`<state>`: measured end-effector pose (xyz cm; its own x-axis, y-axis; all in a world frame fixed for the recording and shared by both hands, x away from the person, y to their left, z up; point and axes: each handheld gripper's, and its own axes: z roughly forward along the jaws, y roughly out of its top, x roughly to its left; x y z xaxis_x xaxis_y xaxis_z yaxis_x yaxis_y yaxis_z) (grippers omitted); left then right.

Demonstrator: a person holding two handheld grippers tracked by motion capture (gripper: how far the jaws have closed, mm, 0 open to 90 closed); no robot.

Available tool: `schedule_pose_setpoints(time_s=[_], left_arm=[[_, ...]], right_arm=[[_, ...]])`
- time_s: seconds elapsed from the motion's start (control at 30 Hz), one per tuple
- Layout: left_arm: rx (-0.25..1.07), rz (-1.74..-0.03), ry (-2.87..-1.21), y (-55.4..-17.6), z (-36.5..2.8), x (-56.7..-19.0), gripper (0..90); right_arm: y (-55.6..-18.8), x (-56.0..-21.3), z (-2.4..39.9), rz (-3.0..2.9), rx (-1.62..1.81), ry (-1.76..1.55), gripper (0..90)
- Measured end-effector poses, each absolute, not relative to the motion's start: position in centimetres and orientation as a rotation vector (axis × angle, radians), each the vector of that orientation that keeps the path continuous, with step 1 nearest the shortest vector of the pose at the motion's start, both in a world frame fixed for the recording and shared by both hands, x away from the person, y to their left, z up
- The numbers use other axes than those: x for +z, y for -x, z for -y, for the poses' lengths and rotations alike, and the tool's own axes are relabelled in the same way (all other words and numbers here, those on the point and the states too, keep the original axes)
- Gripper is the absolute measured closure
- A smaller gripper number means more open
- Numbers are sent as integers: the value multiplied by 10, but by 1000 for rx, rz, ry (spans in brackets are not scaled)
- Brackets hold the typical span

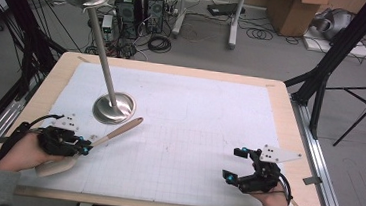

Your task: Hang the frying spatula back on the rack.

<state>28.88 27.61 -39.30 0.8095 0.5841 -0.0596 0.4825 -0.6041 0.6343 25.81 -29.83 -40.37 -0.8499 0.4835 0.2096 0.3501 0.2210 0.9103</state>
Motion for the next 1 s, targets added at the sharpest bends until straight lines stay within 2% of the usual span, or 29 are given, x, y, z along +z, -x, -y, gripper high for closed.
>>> schedule_pose_setpoints(time_s=[1.0], left_arm=[[265, -822, -2124, -273, -328, -352, 766]], right_arm=[[-259, -402, 304, -2285, 1779, -761, 76]])
